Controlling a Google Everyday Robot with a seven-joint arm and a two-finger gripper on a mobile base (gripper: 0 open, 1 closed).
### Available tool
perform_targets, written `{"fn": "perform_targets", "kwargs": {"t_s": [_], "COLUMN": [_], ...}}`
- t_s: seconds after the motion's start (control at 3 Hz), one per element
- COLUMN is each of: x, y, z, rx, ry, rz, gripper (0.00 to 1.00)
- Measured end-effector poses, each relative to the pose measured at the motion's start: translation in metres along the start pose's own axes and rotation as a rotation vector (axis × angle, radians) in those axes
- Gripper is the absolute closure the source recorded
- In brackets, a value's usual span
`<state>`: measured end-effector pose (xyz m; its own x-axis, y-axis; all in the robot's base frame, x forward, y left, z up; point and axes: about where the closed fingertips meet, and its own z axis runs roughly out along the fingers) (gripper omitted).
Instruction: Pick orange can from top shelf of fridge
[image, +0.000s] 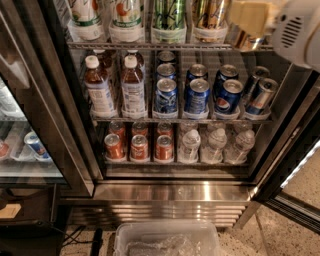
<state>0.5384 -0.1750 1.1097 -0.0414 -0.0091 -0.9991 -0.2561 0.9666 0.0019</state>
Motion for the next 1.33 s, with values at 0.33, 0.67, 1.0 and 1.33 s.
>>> {"fn": "perform_targets", "kwargs": {"t_s": [0.33,0.67,1.0,1.33], "x": [0.000,0.015,0.066,0.122], "y": [0.000,0.014,0.046,0.078], "z": [0.000,-0.001,-0.019,-0.043], "rx": [0.000,-0.046,-0.161,-0.291], "ry": [0.000,0.050,0.202,0.365], "rz": [0.000,-0.005,-0.015,-0.022], "gripper": [1.00,1.00,1.00,1.00]}}
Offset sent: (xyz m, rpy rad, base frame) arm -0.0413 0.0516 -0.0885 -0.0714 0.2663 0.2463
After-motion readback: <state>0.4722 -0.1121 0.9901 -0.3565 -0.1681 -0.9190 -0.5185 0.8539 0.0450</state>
